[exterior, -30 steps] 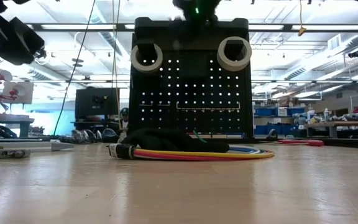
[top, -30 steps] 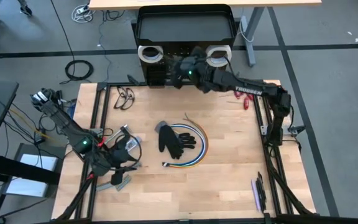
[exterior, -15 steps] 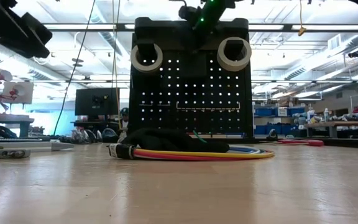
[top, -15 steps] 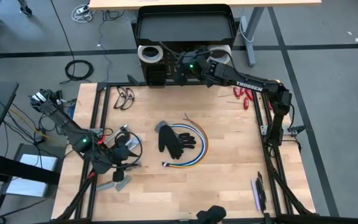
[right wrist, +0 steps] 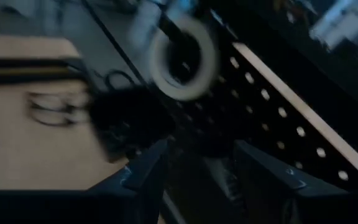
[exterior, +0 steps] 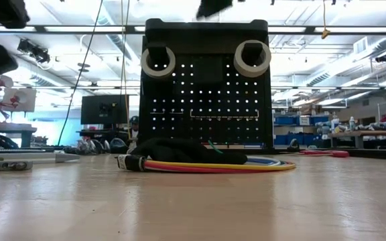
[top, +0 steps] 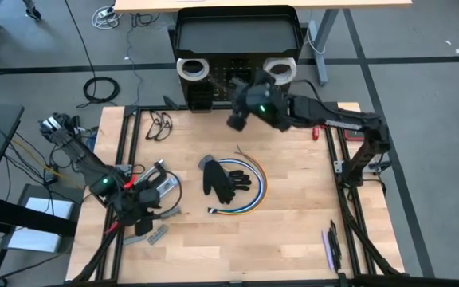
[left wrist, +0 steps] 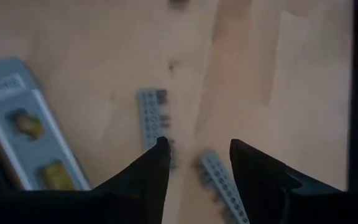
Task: Hang tools onto peg board
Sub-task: Put the terminal block into the black bin on the peg board
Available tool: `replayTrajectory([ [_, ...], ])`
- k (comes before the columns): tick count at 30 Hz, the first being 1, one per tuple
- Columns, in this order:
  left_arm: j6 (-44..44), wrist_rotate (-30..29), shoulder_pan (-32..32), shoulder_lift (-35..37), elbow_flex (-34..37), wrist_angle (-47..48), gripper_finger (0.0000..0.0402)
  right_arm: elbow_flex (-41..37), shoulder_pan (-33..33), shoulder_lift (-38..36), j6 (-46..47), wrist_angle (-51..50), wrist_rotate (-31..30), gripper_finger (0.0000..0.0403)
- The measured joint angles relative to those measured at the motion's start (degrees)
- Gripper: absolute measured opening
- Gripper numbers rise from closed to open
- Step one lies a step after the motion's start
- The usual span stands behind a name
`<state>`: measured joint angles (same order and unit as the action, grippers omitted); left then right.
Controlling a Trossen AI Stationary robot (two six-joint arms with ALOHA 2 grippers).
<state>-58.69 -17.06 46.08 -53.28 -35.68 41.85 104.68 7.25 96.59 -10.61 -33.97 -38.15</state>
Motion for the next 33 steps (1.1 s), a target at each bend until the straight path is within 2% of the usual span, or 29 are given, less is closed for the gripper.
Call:
replayTrajectory([
  [4,-4.4,-0.2,2.6,-0.6,1.0,-0.5,0.0176,0.0,-8.9,-0.4,0.5,-0.3,0.0,0.0187],
  [9,-15.4,5.0,7.0,-4.7,4.9,-3.1,0.0195,-3.3,-18.6,2.0,5.0,2.2,0.0,0.0185],
  [13,-19.9,6.4,11.4,-10.1,8.1,-13.1,0.0221,-8.2,-24.4,5.1,11.1,5.9,-2.7,0.0185],
  [18,-20.3,5.7,14.7,-18.7,8.1,-24.4,0.024,-12.6,-29.1,9.1,18.3,7.5,-9.2,0.0181],
  [22,-21.4,1.7,16.7,-26.4,6.1,-24.5,0.024,-14.7,-31.8,11.3,25.7,8.2,-9.9,0.0181],
  [27,-22.4,-7.2,18.9,-32.8,3.3,-22.3,0.024,-15.2,-35.7,14.1,32.3,9.5,-9.8,0.0181],
  [30,-19.7,-14.3,18.9,-34.0,3.3,-21.0,0.0231,-15.2,-37.8,16.6,32.5,14.7,-9.8,0.0181],
  [33,-17.5,-19.9,18.4,-35.8,3.6,-19.8,0.0211,-15.2,-39.1,21.7,27.8,24.9,-9.5,0.0181],
])
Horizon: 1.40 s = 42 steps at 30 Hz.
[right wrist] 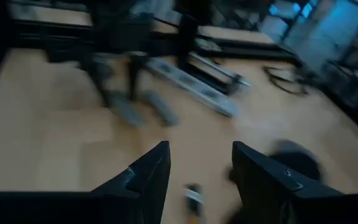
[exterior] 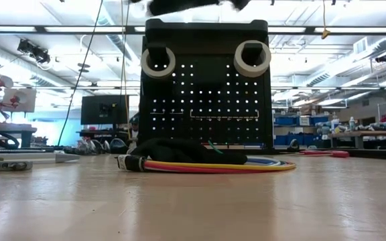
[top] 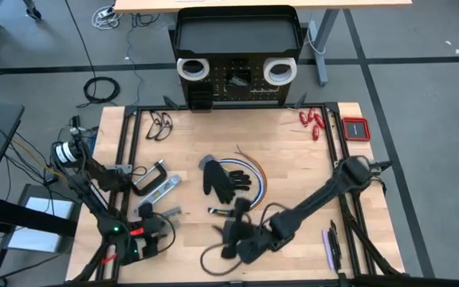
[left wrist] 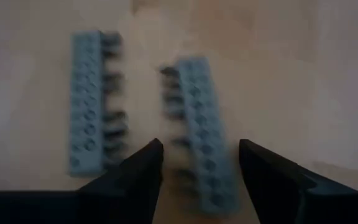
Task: Hang tools onto peg board
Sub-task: Put the terminal block into the black bin on the peg board
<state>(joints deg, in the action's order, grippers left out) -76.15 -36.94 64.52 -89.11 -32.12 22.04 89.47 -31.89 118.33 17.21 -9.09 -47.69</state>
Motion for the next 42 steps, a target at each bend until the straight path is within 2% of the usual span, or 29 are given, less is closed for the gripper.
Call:
replayTrajectory([
  [5,4.4,-5.7,-1.2,-5.4,-0.2,-3.3,0.0178,0.9,0.1,12.4,-12.7,30.2,6.8,0.0183],
  [8,6.9,-8.8,-1.2,-7.5,-0.1,-6.2,0.0166,3.0,2.3,18.8,-14.6,39.1,8.1,0.0183],
  [15,9.4,-10.0,-1.4,-8.1,0.1,-9.3,0.016,5.9,9.0,24.9,-11.4,38.6,23.0,0.0195],
  [21,12.3,-10.4,-1.6,-8.1,0.1,-9.9,0.016,6.1,13.4,26.1,-12.2,38.6,30.8,0.0211],
  [25,12.7,-11.1,-1.7,-8.2,0.1,-10.2,0.016,6.1,15.1,26.1,-13.1,38.2,33.2,0.0217],
  [28,13.0,-11.3,-2.3,-8.2,0.1,-10.4,0.016,6.1,16.1,26.1,-12.1,38.0,38.0,0.0218],
  [36,15.2,-11.9,-4.5,-8.2,0.5,-11.0,0.016,6.3,16.3,26.8,-12.9,38.4,38.6,0.0219],
  [42,17.6,-12.0,-5.6,-8.2,0.5,-11.8,0.016,12.9,17.3,31.8,-13.0,35.8,41.1,0.022],
])
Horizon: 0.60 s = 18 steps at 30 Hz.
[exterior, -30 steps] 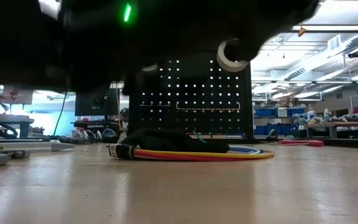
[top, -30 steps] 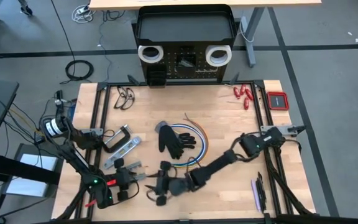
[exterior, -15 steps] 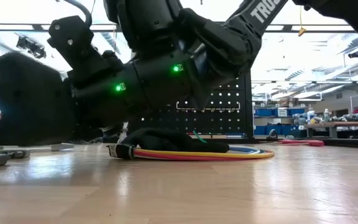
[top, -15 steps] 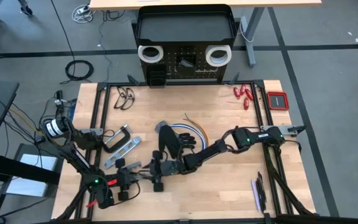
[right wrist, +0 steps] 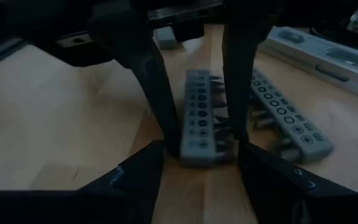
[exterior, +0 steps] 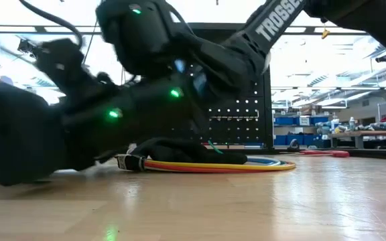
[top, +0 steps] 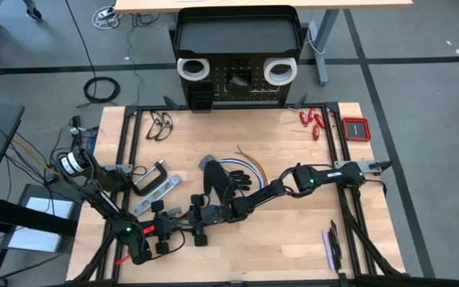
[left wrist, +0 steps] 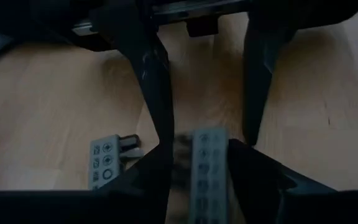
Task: Hang tools onto peg board
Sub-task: Put the terminal block into the black bin on the peg board
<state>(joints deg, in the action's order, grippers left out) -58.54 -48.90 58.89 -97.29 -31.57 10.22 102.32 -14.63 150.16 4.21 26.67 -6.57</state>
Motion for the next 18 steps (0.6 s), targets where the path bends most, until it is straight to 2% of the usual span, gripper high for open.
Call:
replayTrajectory([
  [4,-0.1,0.1,0.0,0.0,-0.1,-0.3,0.016,2.6,0.4,0.8,0.3,-4.7,0.2,0.0217],
  [8,-0.1,0.6,0.0,0.7,-1.1,1.3,0.016,2.6,0.5,0.5,0.6,-5.1,0.1,0.0216],
  [15,0.2,6.7,1.7,8.2,-10.4,21.2,0.016,2.5,0.0,0.0,0.6,-5.1,-1.6,0.0216],
  [18,-1.4,12.1,3.7,10.6,-12.3,27.5,0.016,2.5,0.1,0.0,1.9,-5.5,-1.7,0.0216],
])
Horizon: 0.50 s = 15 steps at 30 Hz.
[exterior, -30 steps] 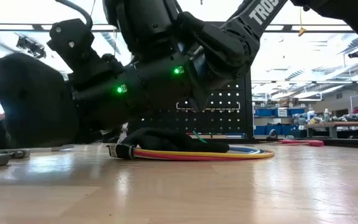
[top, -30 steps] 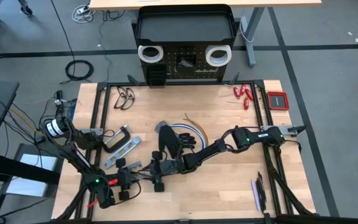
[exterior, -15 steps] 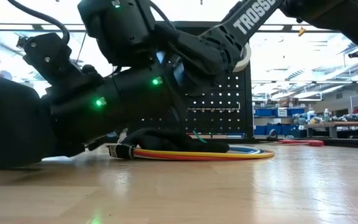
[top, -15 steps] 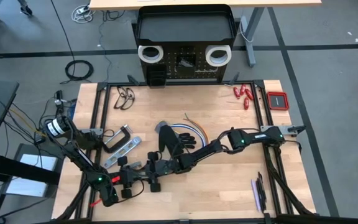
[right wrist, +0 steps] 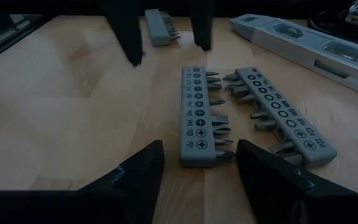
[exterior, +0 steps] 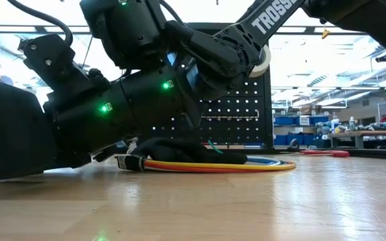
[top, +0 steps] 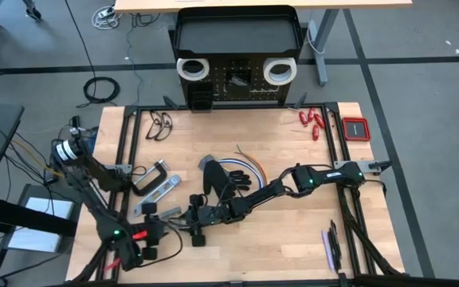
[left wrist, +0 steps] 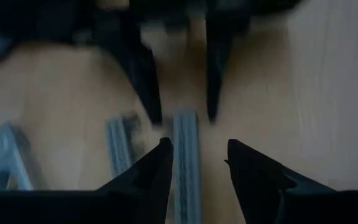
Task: Hang tools onto peg board
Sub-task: Put the terminal block into the black bin on the peg board
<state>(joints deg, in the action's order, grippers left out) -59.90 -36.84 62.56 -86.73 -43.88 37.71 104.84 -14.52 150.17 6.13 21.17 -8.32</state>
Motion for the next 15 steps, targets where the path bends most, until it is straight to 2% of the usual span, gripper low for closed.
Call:
replayTrajectory([
  [5,-10.1,5.0,4.0,0.6,3.8,2.3,0.016,-0.1,0.0,0.0,-0.1,0.5,-0.2,0.0218],
  [9,-18.2,4.1,5.7,0.8,10.6,-2.4,0.016,-0.1,0.2,0.0,-0.2,0.7,0.5,0.0215],
  [13,-16.7,1.3,5.1,1.0,15.0,-12.4,0.016,-0.1,0.5,0.0,0.1,0.5,2.3,0.0213],
  [15,-14.7,-0.1,4.6,0.9,15.5,-13.8,0.016,-0.1,0.7,0.0,0.6,0.6,2.8,0.0214],
])
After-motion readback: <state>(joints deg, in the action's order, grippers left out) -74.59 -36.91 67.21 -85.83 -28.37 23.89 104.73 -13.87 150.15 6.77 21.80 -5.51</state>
